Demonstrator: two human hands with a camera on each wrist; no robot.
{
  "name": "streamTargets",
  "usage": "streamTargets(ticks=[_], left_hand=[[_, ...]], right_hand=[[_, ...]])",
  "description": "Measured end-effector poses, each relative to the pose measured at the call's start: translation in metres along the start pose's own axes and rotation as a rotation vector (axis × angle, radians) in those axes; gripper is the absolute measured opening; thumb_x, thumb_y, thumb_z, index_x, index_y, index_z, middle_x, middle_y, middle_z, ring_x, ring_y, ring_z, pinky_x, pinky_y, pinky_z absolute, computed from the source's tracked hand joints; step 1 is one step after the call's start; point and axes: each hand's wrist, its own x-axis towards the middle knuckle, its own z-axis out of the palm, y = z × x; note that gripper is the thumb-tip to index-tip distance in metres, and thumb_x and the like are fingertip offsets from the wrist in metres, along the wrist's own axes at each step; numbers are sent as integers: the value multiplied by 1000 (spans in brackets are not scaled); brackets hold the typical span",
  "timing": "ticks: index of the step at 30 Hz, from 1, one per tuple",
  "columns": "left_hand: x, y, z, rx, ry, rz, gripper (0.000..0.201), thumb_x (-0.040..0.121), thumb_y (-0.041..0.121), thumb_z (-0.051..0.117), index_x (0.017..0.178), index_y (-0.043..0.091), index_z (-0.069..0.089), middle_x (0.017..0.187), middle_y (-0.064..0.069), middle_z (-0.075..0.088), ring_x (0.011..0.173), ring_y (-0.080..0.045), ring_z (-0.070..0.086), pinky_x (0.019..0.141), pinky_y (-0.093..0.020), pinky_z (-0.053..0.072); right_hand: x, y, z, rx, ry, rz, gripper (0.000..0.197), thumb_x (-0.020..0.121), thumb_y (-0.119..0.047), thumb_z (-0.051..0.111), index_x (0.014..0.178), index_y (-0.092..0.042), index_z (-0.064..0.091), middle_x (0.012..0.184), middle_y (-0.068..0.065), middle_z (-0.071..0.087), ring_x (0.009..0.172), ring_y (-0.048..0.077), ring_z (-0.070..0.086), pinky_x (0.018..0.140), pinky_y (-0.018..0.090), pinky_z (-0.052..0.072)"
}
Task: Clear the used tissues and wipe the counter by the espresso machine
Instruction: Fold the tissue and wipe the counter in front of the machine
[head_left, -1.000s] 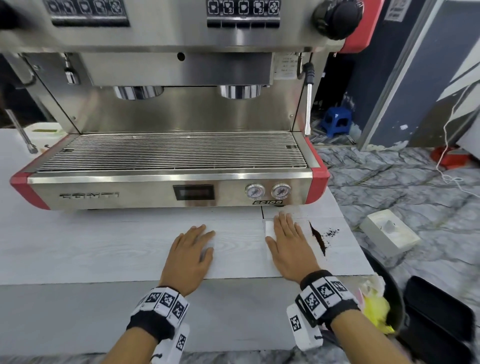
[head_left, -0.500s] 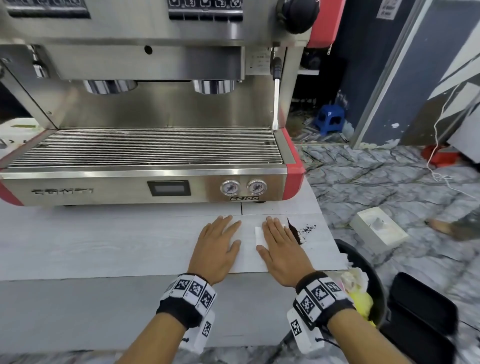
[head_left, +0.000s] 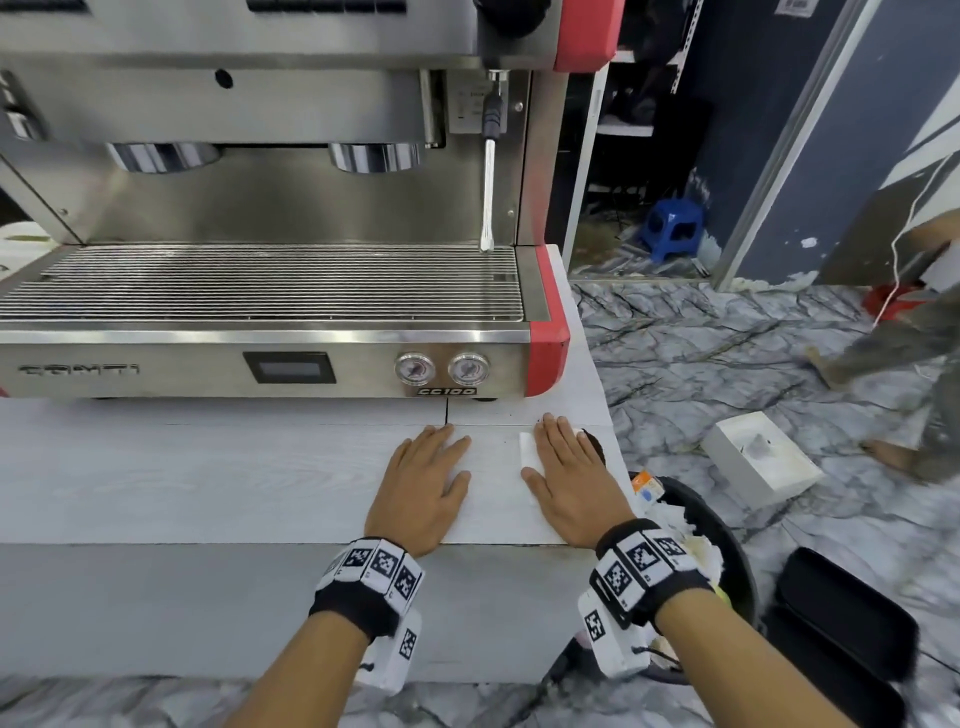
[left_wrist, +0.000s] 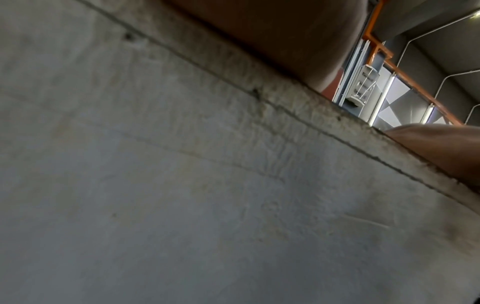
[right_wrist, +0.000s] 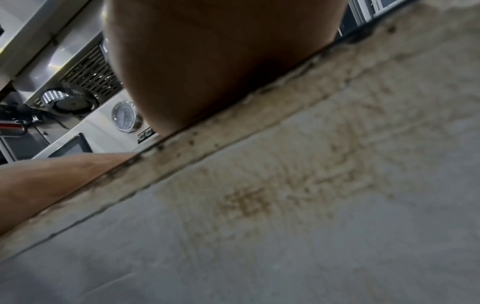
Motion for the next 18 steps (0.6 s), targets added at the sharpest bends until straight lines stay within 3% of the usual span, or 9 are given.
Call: streamTargets(ticks=[6,10,15,18], left_hand=[[-1,2,-2,-37,14,-9,54,91,45,28,143,29,35,155,7,24,145,-10,14,120,-31,6],[0,3,-2,-48,18,-4,49,94,41,34,142,29,35,156,6,24,145,-11,14,120,-32,6],[1,1,-2,-52,26,3,47,96,37,37,142,27,37,155,5,25,145,-12,15,120,-35,9],[1,0,-1,-64,41,12,47,95,37,38,141,26,38,155,4,27,144,-13,16,120,-37,10]], right_hand=[[0,28,-7,-12,-9,65,87,80,-57,-7,150,-7,5,160,9,0,148,22,-3,117,32,-6],[2,47,-14,46,-31,183,67,99,-44,15,150,-3,3,160,12,-3,148,23,-5,118,34,-4],[5,67,-16,188,10,368,62,101,-34,27,149,0,7,159,17,2,148,28,-1,120,42,2],[1,63,-23,255,64,365,61,101,-32,28,148,1,8,159,19,1,147,29,-2,120,40,2]])
